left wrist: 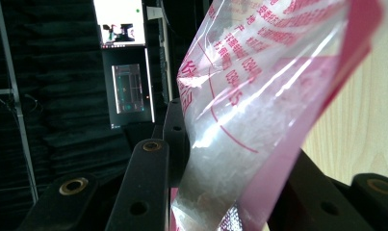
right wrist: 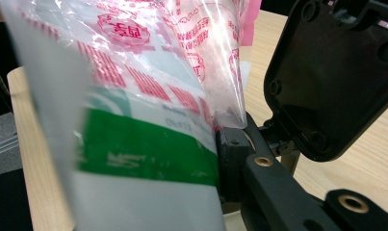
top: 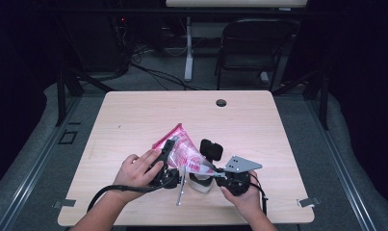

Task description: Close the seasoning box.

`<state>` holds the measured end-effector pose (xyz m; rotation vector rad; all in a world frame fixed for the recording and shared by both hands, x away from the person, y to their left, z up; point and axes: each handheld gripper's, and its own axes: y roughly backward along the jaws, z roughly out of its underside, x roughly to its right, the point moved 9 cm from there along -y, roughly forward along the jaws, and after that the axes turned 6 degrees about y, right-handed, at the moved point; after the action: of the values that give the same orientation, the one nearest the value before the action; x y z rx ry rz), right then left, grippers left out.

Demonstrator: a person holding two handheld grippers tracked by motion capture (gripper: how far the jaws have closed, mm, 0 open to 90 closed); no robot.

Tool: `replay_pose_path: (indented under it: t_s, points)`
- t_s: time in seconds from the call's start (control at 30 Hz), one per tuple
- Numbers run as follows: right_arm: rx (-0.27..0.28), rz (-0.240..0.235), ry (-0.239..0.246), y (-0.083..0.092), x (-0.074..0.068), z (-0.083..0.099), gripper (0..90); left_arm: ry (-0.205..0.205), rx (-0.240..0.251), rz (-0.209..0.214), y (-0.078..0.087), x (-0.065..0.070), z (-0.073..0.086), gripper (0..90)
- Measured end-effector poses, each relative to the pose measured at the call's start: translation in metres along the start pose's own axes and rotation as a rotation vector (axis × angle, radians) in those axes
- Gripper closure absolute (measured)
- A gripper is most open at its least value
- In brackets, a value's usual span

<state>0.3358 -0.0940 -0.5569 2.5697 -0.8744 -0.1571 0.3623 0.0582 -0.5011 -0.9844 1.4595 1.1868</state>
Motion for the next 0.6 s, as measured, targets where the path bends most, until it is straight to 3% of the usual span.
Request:
replay_pose_path:
  t_s: [0.23,0.37,0.6]
  points:
    - [-0.005,0.024,-0.004,-0.0008,0.0032,0.0007,88.6,0.004,0.004,0.007,0.0026,0.0027,-0.0026,72.6]
    - [-0.010,0.026,-0.011,-0.0020,0.0036,0.0018,88.2,-0.013,0.001,0.012,0.0014,0.0048,-0.0018,72.9]
    - [0.009,0.022,-0.013,0.0011,0.0044,-0.0003,78.2,-0.009,-0.018,0.032,-0.0010,0.0076,0.0034,73.6]
